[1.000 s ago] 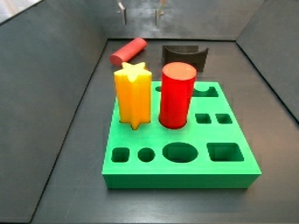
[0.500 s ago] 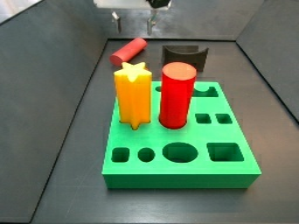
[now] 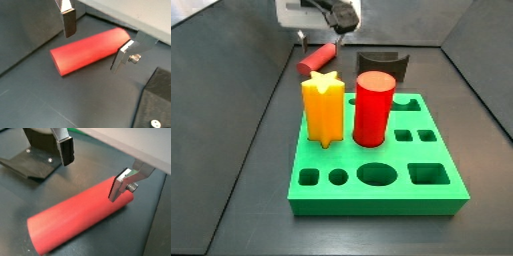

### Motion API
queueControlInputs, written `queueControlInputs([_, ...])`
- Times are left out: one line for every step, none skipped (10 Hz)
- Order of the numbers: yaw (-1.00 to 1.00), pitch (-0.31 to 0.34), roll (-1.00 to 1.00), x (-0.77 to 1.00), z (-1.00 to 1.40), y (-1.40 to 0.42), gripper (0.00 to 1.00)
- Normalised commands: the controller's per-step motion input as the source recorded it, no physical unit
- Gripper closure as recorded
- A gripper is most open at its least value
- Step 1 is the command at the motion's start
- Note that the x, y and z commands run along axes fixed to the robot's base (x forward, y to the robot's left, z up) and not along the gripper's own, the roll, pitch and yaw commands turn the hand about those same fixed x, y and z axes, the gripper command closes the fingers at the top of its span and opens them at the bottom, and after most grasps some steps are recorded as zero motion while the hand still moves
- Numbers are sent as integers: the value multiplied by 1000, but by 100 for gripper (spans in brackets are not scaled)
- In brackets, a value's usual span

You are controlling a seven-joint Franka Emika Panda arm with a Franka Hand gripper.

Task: Pick up the oval object. Move up. Place the oval object on the fixture. Regrasp the oval object. Move to above the board. Insert the oval object.
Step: Pick up the oval object.

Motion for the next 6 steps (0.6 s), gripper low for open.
queueControlInputs([-71, 0, 73, -149, -191, 0, 0])
queueControlInputs([-34, 0, 147, -134, -246, 0, 0])
queueControlInputs([-17, 0, 181, -129, -306, 0, 0])
queueControlInputs([-31, 0, 181, -117, -366, 0, 0])
queueControlInputs([-29, 0, 150, -111, -343, 0, 0])
queueControlInputs([-43, 0, 124, -100, -349, 0, 0])
